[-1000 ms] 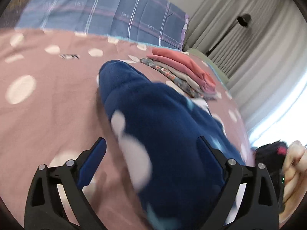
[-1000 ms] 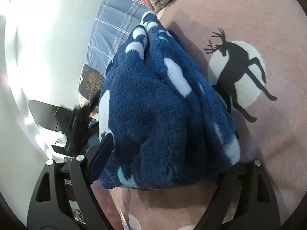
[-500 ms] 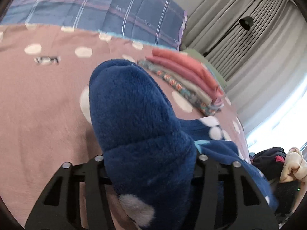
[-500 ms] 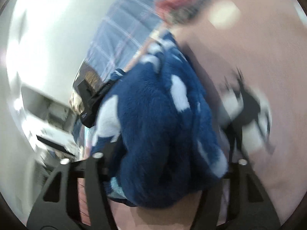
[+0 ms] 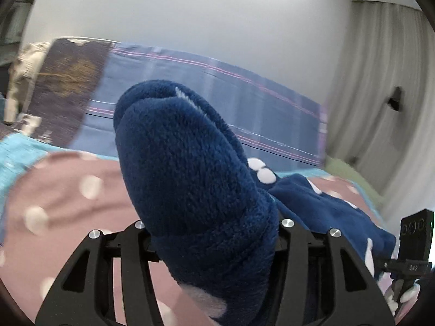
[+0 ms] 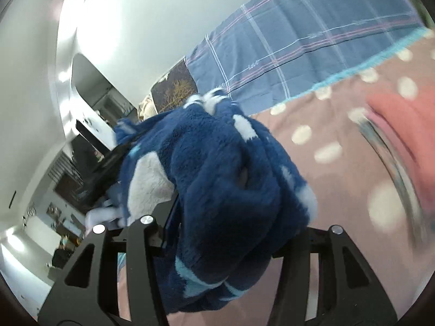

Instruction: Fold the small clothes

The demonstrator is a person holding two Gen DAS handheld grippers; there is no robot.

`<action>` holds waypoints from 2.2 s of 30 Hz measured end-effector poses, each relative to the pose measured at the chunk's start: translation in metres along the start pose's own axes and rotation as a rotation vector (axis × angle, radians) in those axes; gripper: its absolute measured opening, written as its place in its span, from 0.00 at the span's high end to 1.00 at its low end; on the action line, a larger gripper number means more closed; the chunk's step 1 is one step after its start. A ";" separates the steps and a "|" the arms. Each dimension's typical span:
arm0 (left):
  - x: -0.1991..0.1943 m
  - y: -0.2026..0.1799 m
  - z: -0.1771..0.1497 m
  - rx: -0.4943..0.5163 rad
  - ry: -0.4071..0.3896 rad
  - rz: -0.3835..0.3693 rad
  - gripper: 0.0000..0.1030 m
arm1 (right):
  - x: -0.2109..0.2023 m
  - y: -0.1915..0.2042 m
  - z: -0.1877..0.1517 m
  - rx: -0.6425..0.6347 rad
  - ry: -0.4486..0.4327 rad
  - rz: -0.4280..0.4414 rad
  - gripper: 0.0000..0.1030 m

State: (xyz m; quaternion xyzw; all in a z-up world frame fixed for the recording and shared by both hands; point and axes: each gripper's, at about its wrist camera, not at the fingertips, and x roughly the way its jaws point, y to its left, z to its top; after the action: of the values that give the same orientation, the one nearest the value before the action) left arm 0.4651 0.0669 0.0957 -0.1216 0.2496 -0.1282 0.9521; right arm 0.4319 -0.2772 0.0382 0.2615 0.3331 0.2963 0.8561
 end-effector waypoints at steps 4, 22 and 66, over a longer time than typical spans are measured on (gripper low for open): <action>0.043 0.028 0.011 -0.009 0.005 0.093 0.49 | 0.076 -0.028 0.055 0.037 0.042 -0.029 0.51; 0.136 0.093 -0.085 -0.016 0.212 0.326 0.26 | 0.182 -0.125 0.030 0.049 0.040 -0.461 0.21; -0.279 -0.130 -0.228 0.207 -0.029 0.218 0.01 | -0.163 0.141 -0.243 -0.301 -0.325 -0.635 0.02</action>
State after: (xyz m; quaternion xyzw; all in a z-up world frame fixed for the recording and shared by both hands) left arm 0.0907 -0.0084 0.0653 0.0031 0.2329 -0.0473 0.9713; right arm 0.1104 -0.2307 0.0408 0.0602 0.2101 0.0165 0.9757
